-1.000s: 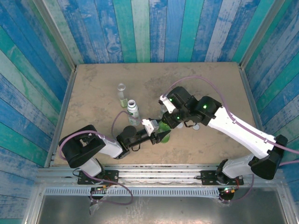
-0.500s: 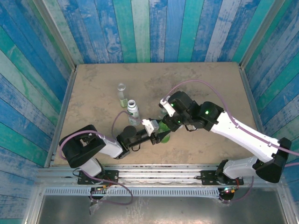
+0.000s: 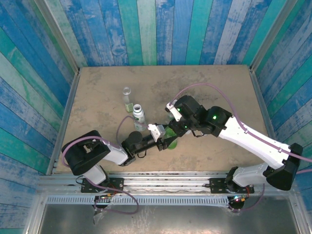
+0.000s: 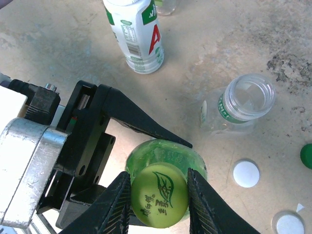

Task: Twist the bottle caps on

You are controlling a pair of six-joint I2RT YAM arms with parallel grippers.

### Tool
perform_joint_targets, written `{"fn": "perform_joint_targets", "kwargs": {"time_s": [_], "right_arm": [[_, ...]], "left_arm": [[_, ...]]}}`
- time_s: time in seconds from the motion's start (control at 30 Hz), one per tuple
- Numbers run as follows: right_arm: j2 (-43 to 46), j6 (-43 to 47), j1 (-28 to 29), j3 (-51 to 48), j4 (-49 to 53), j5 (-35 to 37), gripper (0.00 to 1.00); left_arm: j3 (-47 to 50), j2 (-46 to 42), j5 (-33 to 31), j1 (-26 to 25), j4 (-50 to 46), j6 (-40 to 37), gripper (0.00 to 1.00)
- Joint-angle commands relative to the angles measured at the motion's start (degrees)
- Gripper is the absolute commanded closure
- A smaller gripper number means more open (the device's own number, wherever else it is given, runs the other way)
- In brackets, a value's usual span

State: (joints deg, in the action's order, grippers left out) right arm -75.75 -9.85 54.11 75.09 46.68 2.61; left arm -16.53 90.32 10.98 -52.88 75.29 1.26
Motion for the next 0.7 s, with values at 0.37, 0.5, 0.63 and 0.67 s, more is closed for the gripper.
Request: {"fn": "perform_joint_targets", "kwargs": {"time_s": [0.37,0.5,0.63,0.67], "right_arm": [[1.3,-2.2,0.7,0.3,1.0,0.3,0.51],[3.3,-4.4,0.2,-0.5,-0.8,0.9,0.47],[6.6,-6.2,-2.4,-4.0,-5.5,-3.8,0.52],[7.3,-6.7,-3.4,-5.1,-6.8,-5.2,0.54]], "left_arm": [[0.0,0.8,-0.3,-0.3,-1.0,-0.8,0.38],[0.1,0.6,-0.4,-0.3,-1.2,-0.9,0.37],[0.2,0.7,-0.3,-0.3,-1.3,-1.0,0.37],[0.1,0.6,-0.4,-0.3,-1.2,-1.0,0.37]]}}
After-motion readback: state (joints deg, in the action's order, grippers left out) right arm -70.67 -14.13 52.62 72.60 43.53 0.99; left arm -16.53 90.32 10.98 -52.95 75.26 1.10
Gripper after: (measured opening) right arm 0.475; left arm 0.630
